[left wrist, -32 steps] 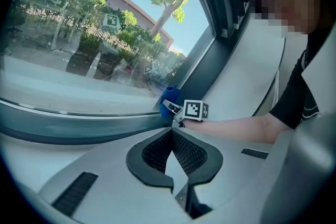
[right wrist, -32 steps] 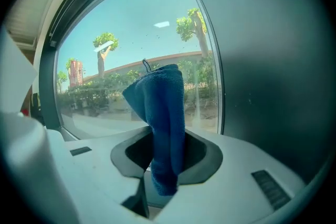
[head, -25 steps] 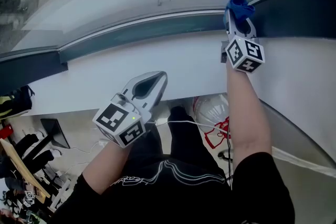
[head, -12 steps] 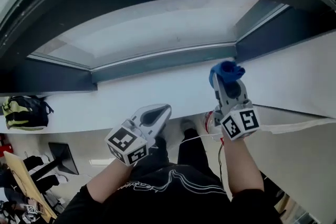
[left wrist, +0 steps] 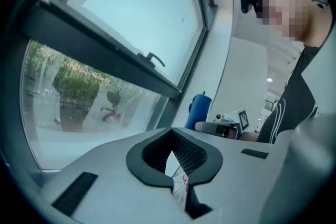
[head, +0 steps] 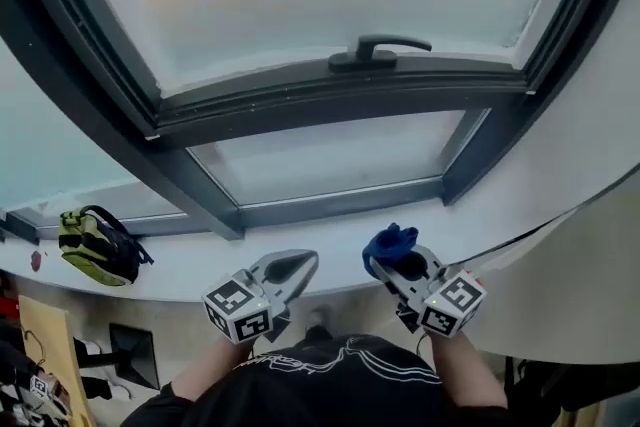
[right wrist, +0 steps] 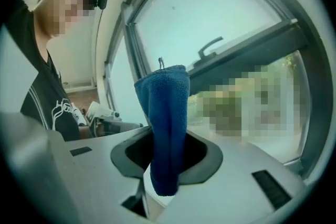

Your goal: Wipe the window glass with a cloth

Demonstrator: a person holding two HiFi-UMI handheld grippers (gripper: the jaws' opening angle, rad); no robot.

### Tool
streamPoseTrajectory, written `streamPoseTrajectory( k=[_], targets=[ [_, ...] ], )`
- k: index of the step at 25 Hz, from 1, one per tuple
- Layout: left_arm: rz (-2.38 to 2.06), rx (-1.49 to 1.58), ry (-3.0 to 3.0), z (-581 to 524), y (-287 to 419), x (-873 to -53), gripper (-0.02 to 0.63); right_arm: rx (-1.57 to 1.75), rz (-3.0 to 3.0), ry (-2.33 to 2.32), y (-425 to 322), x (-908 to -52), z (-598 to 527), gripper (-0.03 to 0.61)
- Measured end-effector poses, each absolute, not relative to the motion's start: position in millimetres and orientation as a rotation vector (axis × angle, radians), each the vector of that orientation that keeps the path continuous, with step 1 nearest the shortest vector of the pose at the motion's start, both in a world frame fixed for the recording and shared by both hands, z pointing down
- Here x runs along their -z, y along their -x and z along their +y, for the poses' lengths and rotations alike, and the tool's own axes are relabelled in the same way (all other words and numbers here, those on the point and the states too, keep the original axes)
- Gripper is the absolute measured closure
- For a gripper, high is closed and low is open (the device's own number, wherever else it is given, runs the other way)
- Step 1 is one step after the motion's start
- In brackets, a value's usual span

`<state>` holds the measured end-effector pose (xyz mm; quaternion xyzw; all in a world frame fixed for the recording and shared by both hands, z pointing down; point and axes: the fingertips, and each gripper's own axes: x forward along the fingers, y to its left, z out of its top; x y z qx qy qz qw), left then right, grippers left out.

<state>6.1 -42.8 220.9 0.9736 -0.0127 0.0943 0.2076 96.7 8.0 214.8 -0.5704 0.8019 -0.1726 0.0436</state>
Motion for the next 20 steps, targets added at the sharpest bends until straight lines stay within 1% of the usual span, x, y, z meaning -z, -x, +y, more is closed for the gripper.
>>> streamPoseTrajectory(
  k=[5,10,16,20],
  targets=[
    [-0.053,-0.155,-2.848,15.8,13.4,-143.7,0.609,0.423,2.657,1.549,-49.5,-148.9,53.7,0.485],
    [-0.068,-0.095,-2.919,72.3,31.5,-86.4,0.609,0.392,2.660,1.448,-26.5,-95.5,100.7,0.486],
    [-0.038,-0.078,-2.971,128.0,38.6,-66.7,0.609,0.397,2.610,1.447,-11.3,-87.0,146.6,0.485],
    [-0.039,-0.064,-2.938,140.8,41.6,-60.7,0.609,0.378,2.615,1.438,-2.0,-81.6,162.0,0.486]
  ],
)
